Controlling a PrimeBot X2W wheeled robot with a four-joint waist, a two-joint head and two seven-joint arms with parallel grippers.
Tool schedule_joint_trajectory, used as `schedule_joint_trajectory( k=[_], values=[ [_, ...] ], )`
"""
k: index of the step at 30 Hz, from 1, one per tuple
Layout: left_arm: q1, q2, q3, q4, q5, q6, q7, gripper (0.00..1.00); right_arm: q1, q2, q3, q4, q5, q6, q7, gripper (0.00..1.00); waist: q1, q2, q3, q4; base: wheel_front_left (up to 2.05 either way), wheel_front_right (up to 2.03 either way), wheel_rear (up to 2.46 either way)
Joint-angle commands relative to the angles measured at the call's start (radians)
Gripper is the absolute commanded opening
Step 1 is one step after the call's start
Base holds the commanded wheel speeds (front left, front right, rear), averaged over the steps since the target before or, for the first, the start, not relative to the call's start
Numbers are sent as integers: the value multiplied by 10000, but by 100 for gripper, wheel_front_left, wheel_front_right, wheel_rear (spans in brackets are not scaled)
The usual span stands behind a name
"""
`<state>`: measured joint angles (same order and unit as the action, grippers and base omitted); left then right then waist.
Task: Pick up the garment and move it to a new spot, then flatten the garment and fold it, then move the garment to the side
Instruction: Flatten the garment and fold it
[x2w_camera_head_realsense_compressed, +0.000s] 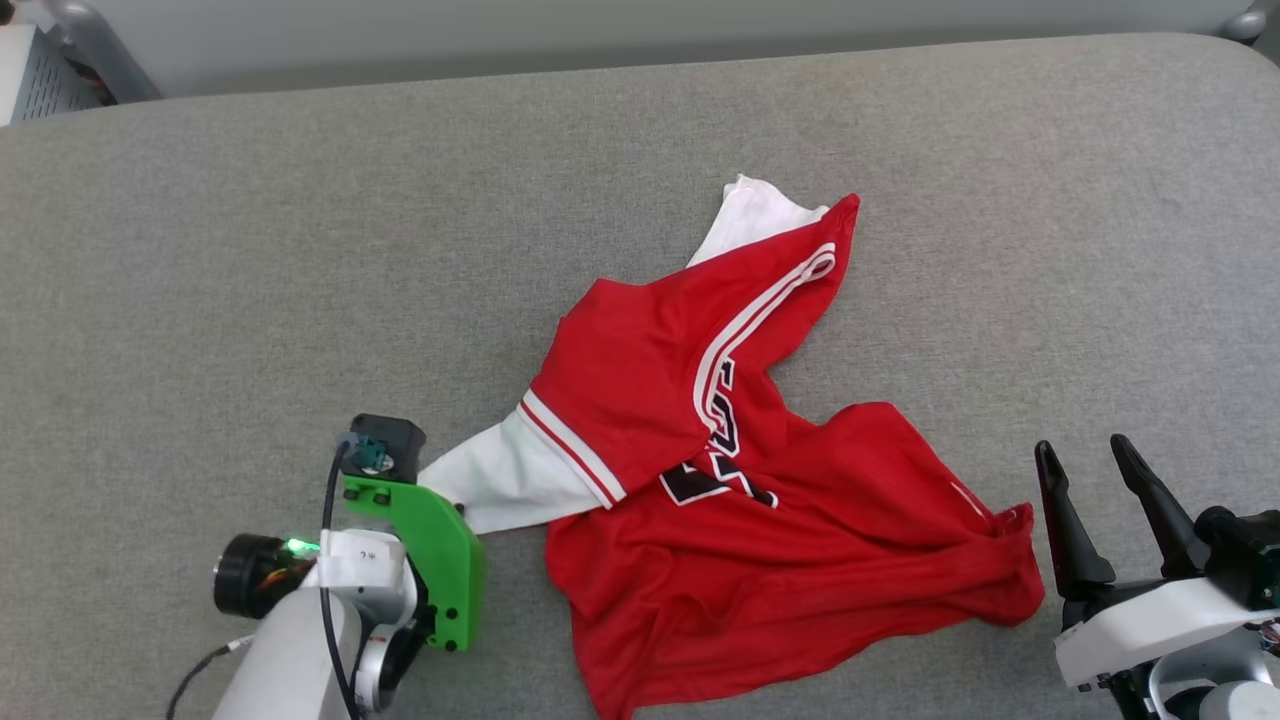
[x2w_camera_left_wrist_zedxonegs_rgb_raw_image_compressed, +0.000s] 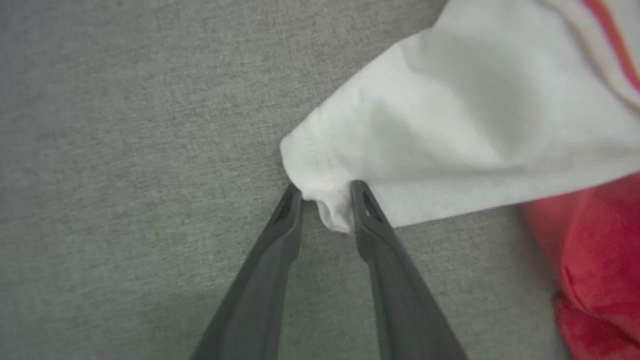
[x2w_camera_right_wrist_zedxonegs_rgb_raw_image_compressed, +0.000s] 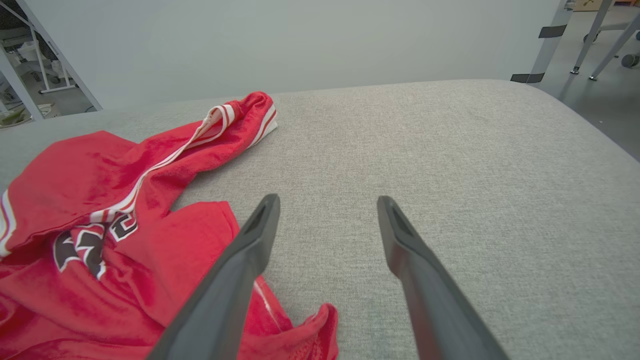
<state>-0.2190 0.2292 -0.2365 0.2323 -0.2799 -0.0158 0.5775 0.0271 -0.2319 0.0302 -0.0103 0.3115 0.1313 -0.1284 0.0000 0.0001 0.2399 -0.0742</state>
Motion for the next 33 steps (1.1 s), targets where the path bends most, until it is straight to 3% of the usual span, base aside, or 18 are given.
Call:
schedule_joint_trajectory(
  k=[1, 10, 16, 23, 33],
  values=[
    [468, -182, -227, 361, -216, -154, 223, 0, -146, -16, 6, 74, -81, -6, -74, 100, 0, -1, -157, 75, 0, 0, 0],
    [862, -1012, 302, -1423, -2176, -709, -397, 0, 81, 20, -144, 335, -116, -6, -33, 100, 0, -1, -998, 421, 0, 0, 0],
    [320, -1080, 1355, -2456, -2913, -462, -1000, 0, 156, 88, -160, 402, -105, -6, -19, 100, 0, -1, -1303, 557, 0, 0, 0],
    [-725, -675, 2604, -2031, -3219, 48, -1414, 0, 61, 122, -59, 424, -82, -6, -44, 100, 0, -1, -1152, 523, 0, 0, 0],
    [-2324, 631, 3546, 600, -2724, 443, -2049, 0, -327, 72, 214, 449, -107, -6, -13, 100, 0, -1, -258, 274, 0, 0, 0]
  ],
)
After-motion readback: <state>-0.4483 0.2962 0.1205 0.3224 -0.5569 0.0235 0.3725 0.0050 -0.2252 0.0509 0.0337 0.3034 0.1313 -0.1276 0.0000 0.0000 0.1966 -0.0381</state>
